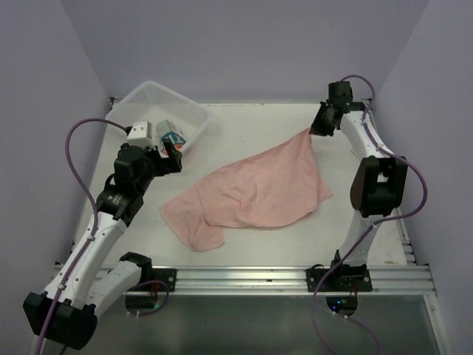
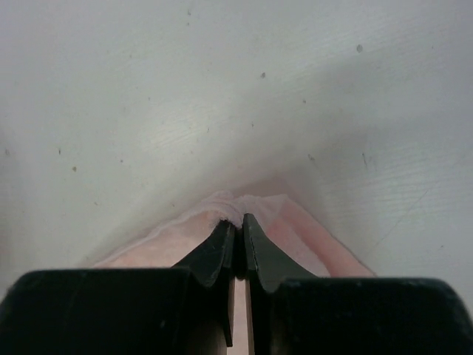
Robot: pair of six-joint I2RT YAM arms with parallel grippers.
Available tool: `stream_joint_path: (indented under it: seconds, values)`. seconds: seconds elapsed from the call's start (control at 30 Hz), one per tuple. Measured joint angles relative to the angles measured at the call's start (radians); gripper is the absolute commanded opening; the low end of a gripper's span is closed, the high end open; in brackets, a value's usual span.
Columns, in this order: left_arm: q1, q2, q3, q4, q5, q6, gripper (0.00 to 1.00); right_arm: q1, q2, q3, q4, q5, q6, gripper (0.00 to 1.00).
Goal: Roll the towels
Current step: Move the towel to the center of the board
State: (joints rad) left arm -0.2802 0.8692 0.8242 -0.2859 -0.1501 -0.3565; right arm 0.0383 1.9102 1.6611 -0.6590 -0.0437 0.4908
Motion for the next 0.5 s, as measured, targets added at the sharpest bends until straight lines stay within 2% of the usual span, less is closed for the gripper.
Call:
stream_joint_path:
  seconds: [0.07,0.13,0.17,0.27,0.33,0.5]
  values:
    - [-0.005,0.011,0.000,0.006,0.015,0.002,1.00,0.000,0.064,0.102,-0.036,0.027,-0.007,0.13]
    - [-0.010,0.026,0.000,0.011,0.031,0.003,1.00,0.000,0.110,0.174,-0.070,0.063,-0.013,0.28]
    - [-0.012,0.034,0.000,0.013,0.038,0.005,1.00,0.000,0.124,0.195,-0.085,0.085,-0.014,0.42]
    - [-0.017,0.056,0.000,0.017,0.062,0.009,1.00,0.000,0.130,0.204,-0.128,0.143,-0.023,0.55]
    - [-0.018,0.071,0.000,0.017,0.075,0.009,1.00,-0.002,0.121,0.190,-0.133,0.169,-0.024,0.59]
    - [-0.021,0.102,0.000,0.016,0.096,0.009,1.00,-0.002,0.062,0.103,-0.128,0.197,-0.040,0.59]
